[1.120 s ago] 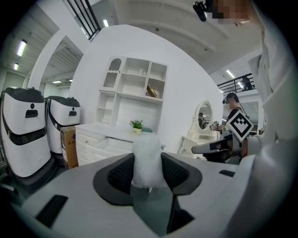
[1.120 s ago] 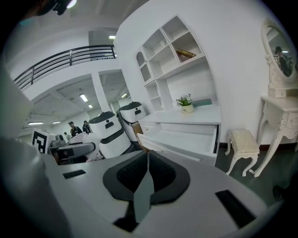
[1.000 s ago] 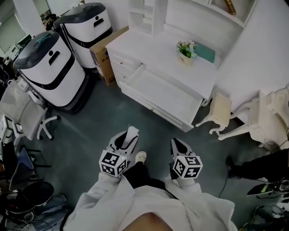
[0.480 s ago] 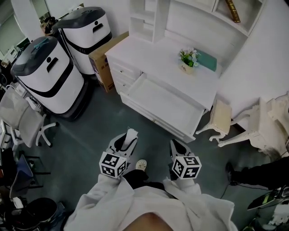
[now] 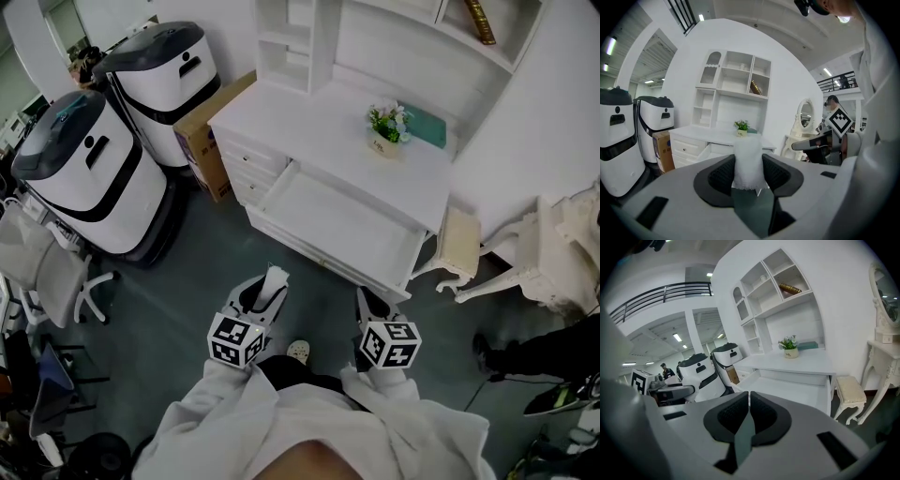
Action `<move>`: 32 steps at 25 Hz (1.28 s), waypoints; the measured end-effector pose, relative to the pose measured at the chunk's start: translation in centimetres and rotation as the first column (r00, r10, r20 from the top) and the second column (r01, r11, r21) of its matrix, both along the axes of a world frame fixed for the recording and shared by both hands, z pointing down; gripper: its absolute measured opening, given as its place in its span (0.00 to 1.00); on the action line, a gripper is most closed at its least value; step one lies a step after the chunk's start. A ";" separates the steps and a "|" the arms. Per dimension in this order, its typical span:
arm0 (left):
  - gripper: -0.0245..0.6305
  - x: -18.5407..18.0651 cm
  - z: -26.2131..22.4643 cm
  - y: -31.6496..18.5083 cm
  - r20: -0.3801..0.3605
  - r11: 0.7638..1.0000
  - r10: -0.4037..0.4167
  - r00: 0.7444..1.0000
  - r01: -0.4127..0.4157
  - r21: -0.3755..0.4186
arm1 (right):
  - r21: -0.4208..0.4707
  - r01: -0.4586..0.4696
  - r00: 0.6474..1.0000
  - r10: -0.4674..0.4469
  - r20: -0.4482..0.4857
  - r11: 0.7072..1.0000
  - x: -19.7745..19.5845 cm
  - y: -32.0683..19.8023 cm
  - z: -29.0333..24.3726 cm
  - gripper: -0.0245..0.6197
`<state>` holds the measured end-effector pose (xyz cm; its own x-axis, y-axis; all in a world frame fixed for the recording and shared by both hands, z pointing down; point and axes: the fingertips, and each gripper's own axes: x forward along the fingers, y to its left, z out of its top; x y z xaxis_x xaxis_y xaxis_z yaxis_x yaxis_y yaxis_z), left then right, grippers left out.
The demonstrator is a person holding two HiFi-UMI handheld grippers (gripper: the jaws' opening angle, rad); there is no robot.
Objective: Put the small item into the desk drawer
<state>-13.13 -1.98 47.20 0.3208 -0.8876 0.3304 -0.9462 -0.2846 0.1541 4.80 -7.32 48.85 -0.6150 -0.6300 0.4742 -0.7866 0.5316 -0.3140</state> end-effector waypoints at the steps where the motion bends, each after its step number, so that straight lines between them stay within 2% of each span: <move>1: 0.33 -0.3 0.0 -0.4 0.003 1.000 0.008 1.000 -0.008 0.003 | 0.005 -0.007 1.000 0.007 0.005 1.000 -0.3 -0.3 0.0 0.10; 7: 0.33 -2.0 0.1 -1.5 0.000 1.000 0.027 1.000 -0.027 0.010 | 0.008 -0.025 1.000 0.025 0.006 1.000 -1.7 -0.8 0.1 0.10; 15: 0.33 -4.4 0.9 -2.1 -0.030 0.999 -0.039 0.999 0.038 -0.013 | -0.007 0.000 1.000 0.000 -0.009 1.000 -3.1 -2.2 0.2 0.10; 20: 0.33 -5.5 1.8 -3.3 -0.032 0.998 -0.051 0.998 0.049 -0.034 | -0.033 0.019 1.000 -0.019 -0.003 0.999 -4.6 -3.7 1.3 0.10; 27: 0.33 -6.5 1.9 -8.6 -0.019 0.999 -0.019 1.000 0.018 -0.037 | -0.032 0.007 1.000 -0.007 0.017 0.999 -5.9 -8.7 1.7 0.10; 32: 0.33 -5.7 1.9 -13.1 -0.017 0.999 0.035 0.999 -0.036 -0.039 | -0.055 -0.040 0.999 0.040 0.008 0.998 -5.1 -12.3 2.4 0.10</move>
